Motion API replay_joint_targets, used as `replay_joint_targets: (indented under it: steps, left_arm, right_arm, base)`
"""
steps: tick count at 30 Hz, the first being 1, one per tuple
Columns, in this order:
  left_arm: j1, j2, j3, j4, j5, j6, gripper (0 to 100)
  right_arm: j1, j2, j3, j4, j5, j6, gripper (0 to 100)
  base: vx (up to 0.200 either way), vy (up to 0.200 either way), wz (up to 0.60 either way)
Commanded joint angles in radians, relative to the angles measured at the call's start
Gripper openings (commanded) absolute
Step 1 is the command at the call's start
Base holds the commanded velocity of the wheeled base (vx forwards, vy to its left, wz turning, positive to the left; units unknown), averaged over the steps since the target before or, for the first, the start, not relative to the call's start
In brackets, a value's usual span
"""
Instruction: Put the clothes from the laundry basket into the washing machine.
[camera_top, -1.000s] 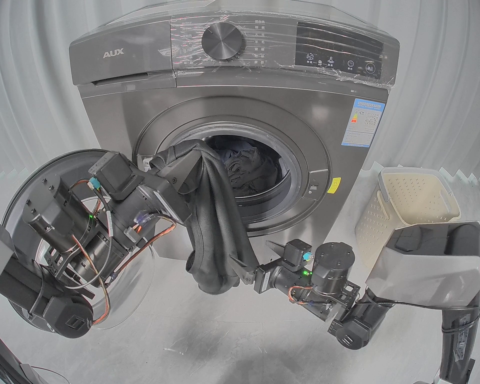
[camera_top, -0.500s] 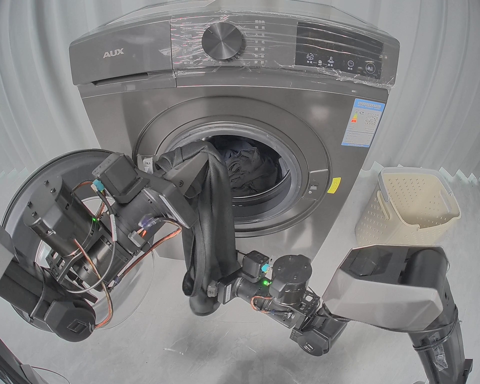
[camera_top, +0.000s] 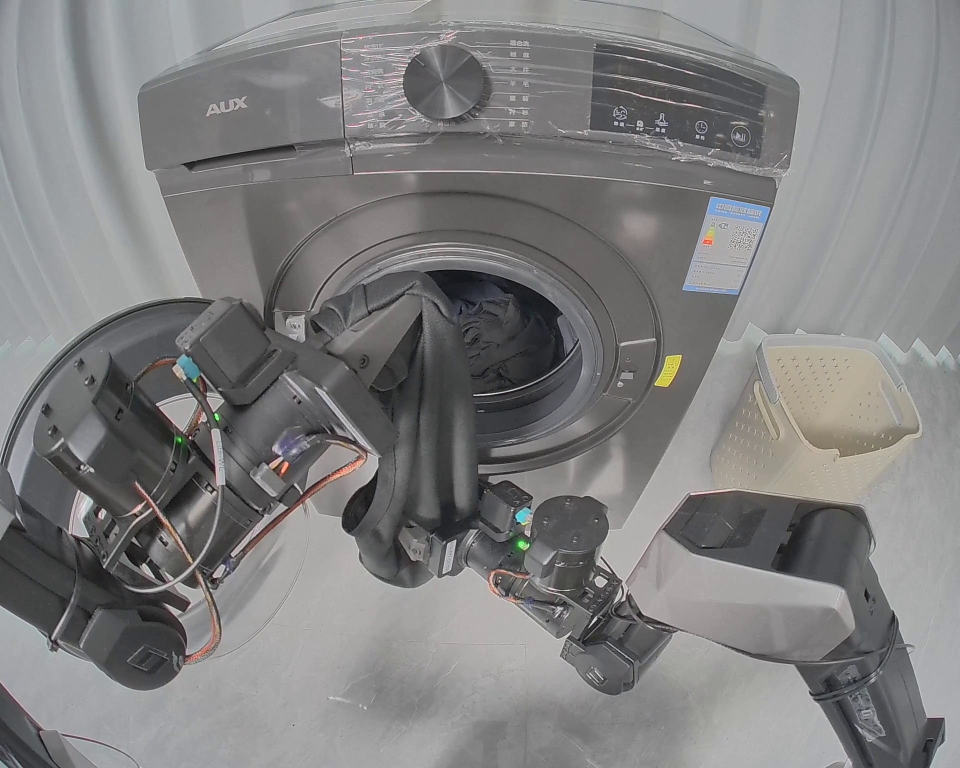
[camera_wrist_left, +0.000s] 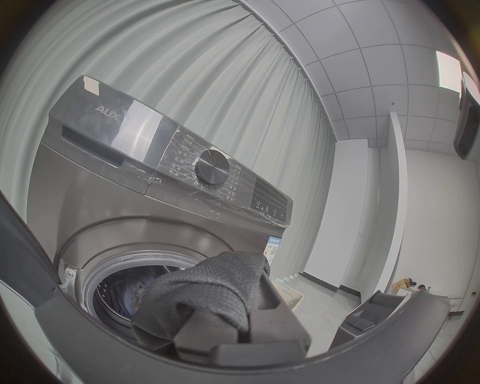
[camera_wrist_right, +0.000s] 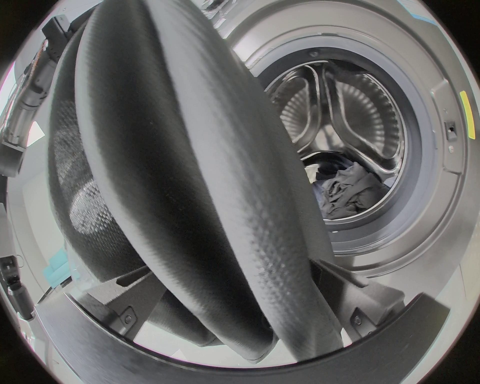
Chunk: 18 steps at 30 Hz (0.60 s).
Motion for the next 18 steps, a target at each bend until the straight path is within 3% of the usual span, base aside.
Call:
replay_joint_targets:
  steps: [1,2,3,7,12,18]
  left_arm:
    - [-0.001,-0.007,-0.003,0.0,0.0,-0.002,0]
    - [0.001,-0.007,-0.005,0.0,0.0,-0.002,0]
    - [0.006,-0.007,-0.005,0.0,0.001,-0.002,0]
    - [0.013,-0.004,-0.006,0.003,0.003,-0.003,0]
    - [0.104,0.013,-0.009,0.003,-0.002,-0.002,0]
    - [0.144,0.022,-0.003,0.004,-0.009,0.0,0]
  right_arm:
    - [-0.015,0.027,-0.018,0.0,-0.016,0.004,100]
    - [-0.025,0.025,-0.019,-0.002,-0.02,0.004,100]
    - [-0.029,0.024,-0.021,-0.002,-0.022,0.007,0]
    - [-0.057,0.005,-0.018,-0.003,-0.028,0.023,0]
    - [-0.115,-0.09,-0.002,-0.006,-0.054,0.041,0]
    - [-0.144,-0.185,0.071,-0.005,-0.063,0.046,0]
  base:
    - [0.0,0.0,0.0]
    - [0.0,0.0,0.0]
    - [0.0,0.0,0.0]
    - [0.0,0.0,0.0]
    - [0.0,0.0,0.0]
    - [0.0,0.0,0.0]
